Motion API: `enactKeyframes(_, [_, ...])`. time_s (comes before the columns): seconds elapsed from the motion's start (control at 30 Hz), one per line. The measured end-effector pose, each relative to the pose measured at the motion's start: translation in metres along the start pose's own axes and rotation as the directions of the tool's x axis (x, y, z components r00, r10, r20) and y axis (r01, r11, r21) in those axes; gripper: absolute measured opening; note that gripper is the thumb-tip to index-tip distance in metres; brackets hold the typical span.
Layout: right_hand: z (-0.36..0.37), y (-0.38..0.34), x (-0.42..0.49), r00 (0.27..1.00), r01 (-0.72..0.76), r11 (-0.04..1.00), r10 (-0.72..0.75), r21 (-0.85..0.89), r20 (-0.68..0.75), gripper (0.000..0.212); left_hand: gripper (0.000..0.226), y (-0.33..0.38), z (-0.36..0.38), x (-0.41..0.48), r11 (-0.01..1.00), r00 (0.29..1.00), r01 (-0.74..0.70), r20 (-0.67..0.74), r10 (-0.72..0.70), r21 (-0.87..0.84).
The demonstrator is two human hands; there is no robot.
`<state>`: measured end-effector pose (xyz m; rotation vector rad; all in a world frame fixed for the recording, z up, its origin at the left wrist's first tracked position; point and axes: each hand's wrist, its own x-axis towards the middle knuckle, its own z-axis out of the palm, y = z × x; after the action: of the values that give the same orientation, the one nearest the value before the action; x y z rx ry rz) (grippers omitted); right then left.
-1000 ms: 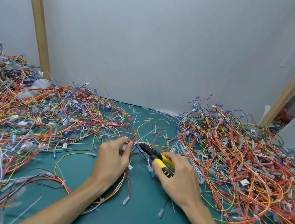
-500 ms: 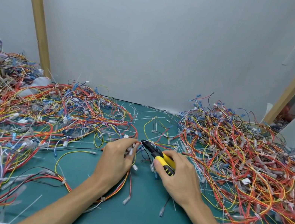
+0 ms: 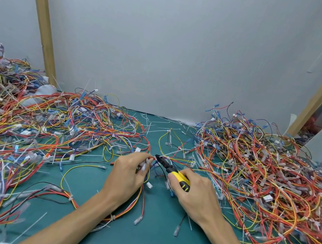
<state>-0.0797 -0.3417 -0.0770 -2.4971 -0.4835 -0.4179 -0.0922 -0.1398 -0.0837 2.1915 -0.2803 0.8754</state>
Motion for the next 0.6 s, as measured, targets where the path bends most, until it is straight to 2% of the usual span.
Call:
enactKeyframes(0.2, [-0.0006, -0.0048, 0.002, 0.999, -0.015, 0.993, 0.02, -0.119, 0.035, 0.04, 0.007, 0.0005, 0.0001, 0.0012, 1.0, 1.0, 0.001, -0.004, -0.001, 0.006])
enactKeyframes(0.6, [-0.0023, -0.0082, 0.0021, 0.999, 0.002, 0.984, 0.006, -0.18, 0.043, 0.044, 0.009, -0.0009, -0.0001, 0.0007, 1.0, 1.0, -0.006, 0.009, 0.006, -0.006])
